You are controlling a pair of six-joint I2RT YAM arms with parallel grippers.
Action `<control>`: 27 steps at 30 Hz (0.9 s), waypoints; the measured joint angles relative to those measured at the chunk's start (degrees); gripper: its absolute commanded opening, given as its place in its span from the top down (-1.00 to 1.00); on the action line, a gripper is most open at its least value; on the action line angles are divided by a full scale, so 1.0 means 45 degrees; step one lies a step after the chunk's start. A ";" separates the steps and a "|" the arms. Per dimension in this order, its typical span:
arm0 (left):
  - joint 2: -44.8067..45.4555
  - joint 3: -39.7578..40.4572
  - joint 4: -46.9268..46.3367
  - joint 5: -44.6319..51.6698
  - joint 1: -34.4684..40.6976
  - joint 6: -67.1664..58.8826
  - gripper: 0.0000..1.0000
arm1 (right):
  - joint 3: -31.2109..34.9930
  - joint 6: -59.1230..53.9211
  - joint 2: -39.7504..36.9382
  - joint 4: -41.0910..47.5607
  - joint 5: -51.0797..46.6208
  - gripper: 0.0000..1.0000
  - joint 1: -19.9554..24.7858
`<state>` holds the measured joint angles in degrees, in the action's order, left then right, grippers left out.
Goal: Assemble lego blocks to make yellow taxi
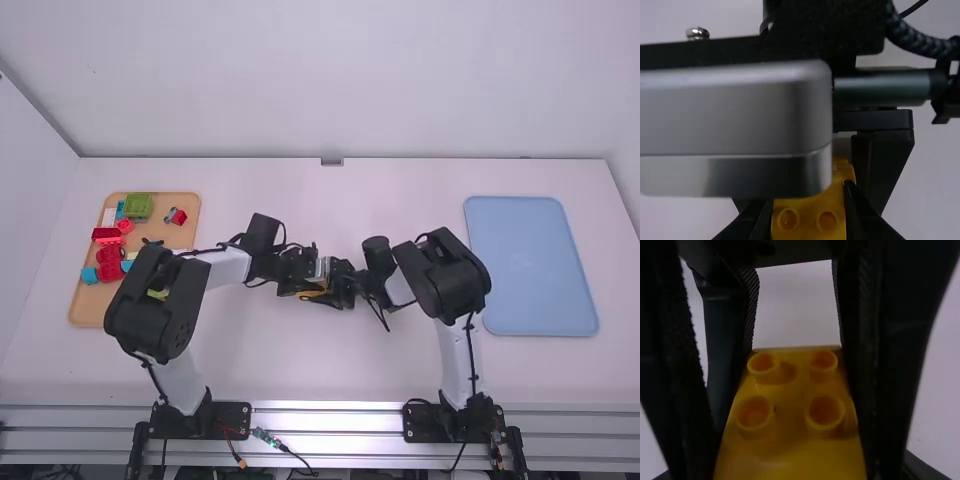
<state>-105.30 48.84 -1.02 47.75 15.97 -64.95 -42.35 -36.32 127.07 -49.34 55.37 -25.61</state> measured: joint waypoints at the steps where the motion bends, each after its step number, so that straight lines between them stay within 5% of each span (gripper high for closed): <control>1: -0.0005 0.0000 -0.0010 -0.0005 0.0000 0.0000 0.97 | 0.0000 -0.0015 0.0000 0.0000 0.0015 0.44 -0.0005; 24: -0.0282 0.0476 -0.0306 -0.0515 0.0335 0.0602 0.97 | -0.0005 -0.0010 -0.0005 0.0063 0.0073 0.44 0.0170; 26: -0.0321 0.0612 -0.0534 -0.0539 0.0335 0.0559 0.88 | -0.0005 -0.0010 -0.0005 0.0053 0.0068 0.44 0.0170; 27: -0.0340 0.0729 -0.0724 -0.0578 0.0350 0.0525 0.65 | 0.0000 -0.0005 0.0000 0.0049 0.0083 0.44 0.0170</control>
<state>-106.83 52.12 -4.27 45.15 17.54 -62.59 -42.35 -36.34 127.07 -49.12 55.75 -24.84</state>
